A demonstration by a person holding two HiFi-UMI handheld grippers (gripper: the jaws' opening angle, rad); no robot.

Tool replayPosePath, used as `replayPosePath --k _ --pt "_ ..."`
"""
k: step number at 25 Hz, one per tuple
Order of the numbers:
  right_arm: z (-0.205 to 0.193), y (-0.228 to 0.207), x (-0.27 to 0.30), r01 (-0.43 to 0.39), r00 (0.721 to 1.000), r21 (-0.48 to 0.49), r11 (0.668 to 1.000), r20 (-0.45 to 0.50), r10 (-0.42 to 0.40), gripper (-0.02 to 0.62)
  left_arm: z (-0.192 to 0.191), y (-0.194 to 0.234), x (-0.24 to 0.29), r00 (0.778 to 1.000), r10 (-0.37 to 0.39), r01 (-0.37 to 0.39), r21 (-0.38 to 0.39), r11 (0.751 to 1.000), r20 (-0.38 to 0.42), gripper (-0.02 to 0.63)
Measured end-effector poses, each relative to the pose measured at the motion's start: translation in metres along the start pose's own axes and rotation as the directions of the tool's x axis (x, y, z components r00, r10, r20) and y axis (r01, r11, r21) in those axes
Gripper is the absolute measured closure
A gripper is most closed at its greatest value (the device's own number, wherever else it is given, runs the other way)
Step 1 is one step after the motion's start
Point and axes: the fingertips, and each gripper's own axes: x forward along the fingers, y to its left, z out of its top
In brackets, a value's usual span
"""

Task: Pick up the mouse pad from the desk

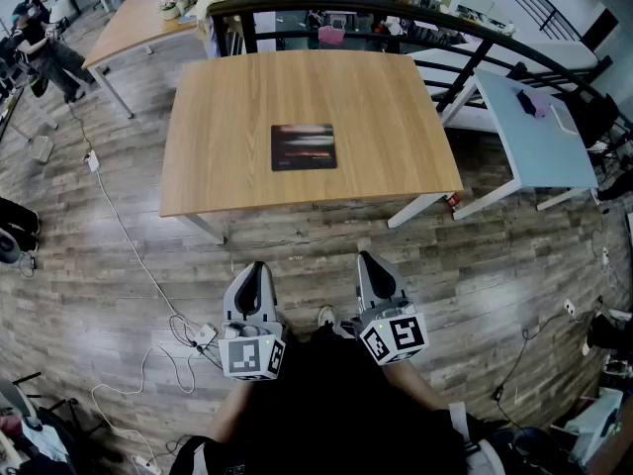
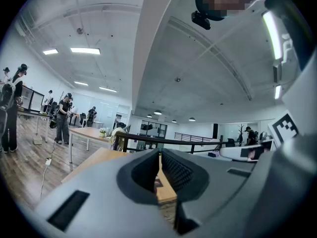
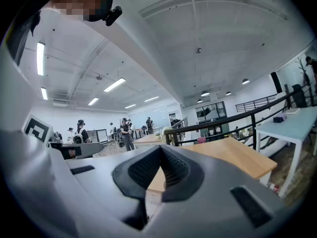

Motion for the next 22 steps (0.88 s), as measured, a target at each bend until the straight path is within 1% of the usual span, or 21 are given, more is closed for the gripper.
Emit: replayPosePath --k 12,18,22 --pt "-0.003 0.002 0.000 -0.004 1.000 -0.012 1.000 -0.006 0.004 0.565 -0.005 0.001 0.001 1.000 -0.004 0.004 -0.014 1.000 0.003 0.574" --pt "-0.006 0.004 0.002 -0.016 1.000 0.031 0.999 -0.013 0.016 0.563 -0.008 0.005 -0.001 1.000 -0.003 0.003 -0.021 1.000 0.000 0.574" --pt "-0.005 0.012 0.006 -0.019 1.000 0.025 1.000 -0.017 0.020 0.563 -0.006 0.012 -0.004 1.000 -0.004 0.004 -0.027 1.000 -0.004 0.574"
